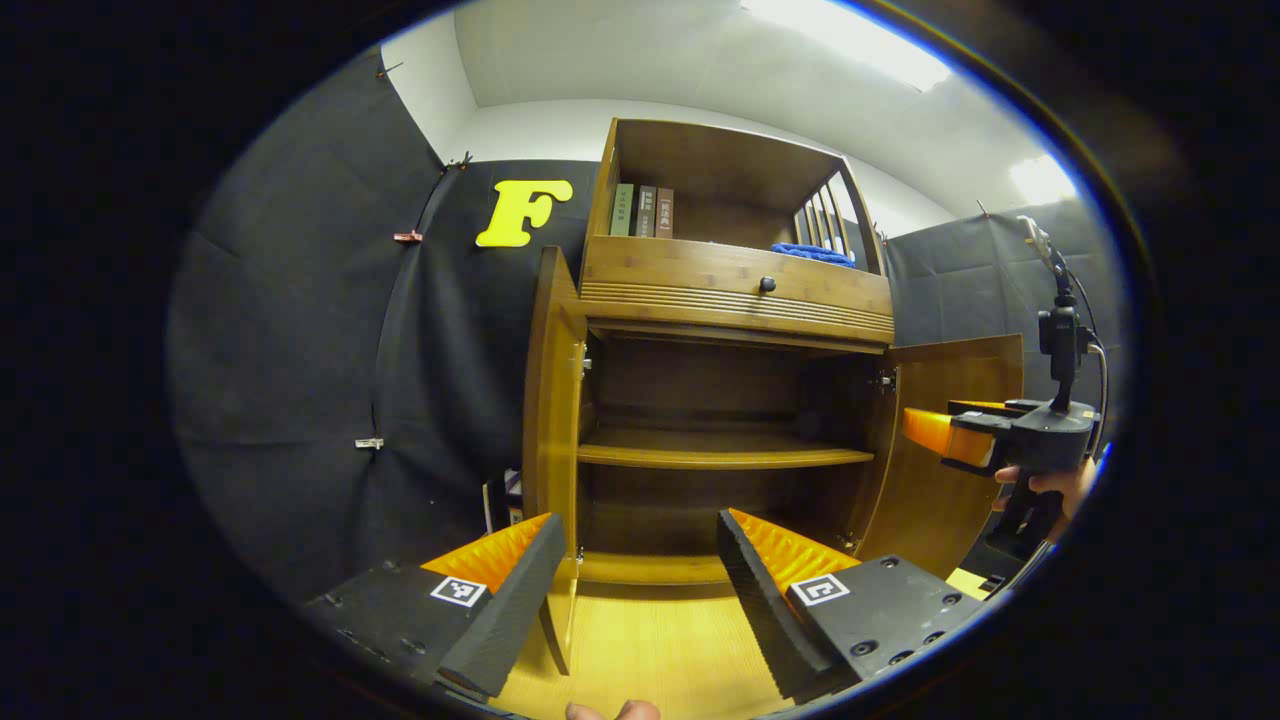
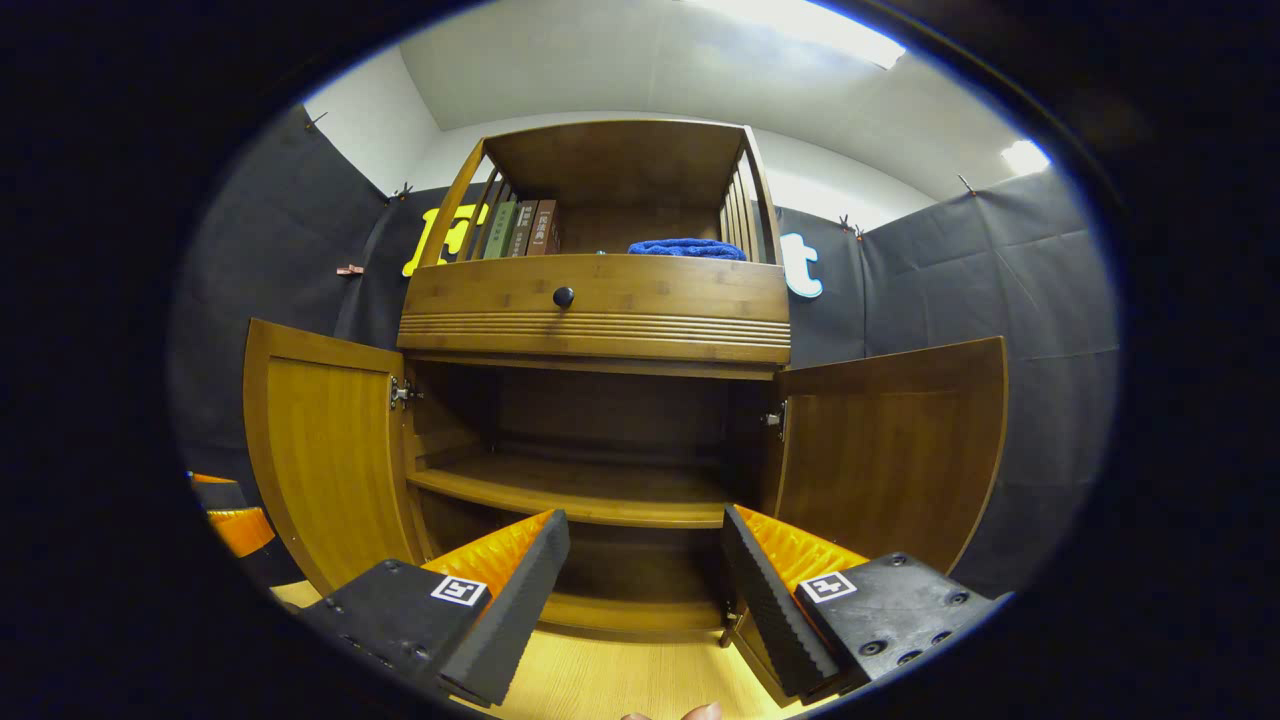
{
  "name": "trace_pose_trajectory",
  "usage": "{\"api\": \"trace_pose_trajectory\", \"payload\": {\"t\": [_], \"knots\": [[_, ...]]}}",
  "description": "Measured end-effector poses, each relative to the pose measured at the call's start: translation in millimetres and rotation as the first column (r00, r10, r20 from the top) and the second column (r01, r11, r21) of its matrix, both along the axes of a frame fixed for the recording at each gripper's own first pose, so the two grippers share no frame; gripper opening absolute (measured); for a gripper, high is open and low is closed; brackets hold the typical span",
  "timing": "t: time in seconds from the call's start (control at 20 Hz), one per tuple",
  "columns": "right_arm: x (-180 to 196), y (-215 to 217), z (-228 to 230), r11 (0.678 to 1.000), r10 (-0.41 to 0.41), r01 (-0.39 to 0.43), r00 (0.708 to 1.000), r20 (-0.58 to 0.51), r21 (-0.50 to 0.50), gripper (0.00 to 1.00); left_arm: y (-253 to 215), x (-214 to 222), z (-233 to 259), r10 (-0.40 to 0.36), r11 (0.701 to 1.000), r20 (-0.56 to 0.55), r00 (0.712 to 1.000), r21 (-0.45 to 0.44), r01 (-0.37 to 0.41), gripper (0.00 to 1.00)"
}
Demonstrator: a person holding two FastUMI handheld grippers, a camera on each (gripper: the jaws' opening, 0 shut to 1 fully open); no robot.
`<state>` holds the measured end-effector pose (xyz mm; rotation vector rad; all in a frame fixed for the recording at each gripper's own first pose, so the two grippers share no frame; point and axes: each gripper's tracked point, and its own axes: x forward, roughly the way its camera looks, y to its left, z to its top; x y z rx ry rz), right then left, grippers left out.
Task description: Open the right door of the double-door shoe cabinet with the right hand, and open the left door with the left hand.
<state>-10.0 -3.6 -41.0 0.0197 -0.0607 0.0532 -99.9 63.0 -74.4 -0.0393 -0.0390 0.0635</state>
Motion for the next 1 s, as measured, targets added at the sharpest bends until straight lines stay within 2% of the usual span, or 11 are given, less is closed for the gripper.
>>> {"api": "trace_pose_trajectory", "payload": {"t": [0.35, 0.6, 1.0], "knots": [[0.1, 14.5, 3.0, 1.000, 0.010, -0.010, 1.000, 0.008, -0.012, 0.98, -39.1, 24.8, -11.3, -0.055, 0.998, -0.029, 0.998, 0.004, 0.055, 0.95], [0.1, 15.7, -7.5, 0.999, 0.034, -0.034, 0.999, -0.034, -0.008, 0.98, -65.5, 41.1, -14.5, -0.083, 0.997, -0.043, 0.996, -0.011, 0.082, 0.95], [-2.1, 3.3, -14.1, 1.000, 0.025, -0.025, 0.998, -0.053, -0.011, 0.96, -74.9, 41.4, -20.3, -0.092, 0.996, -0.050, 0.994, -0.024, 0.091, 0.95]]}}
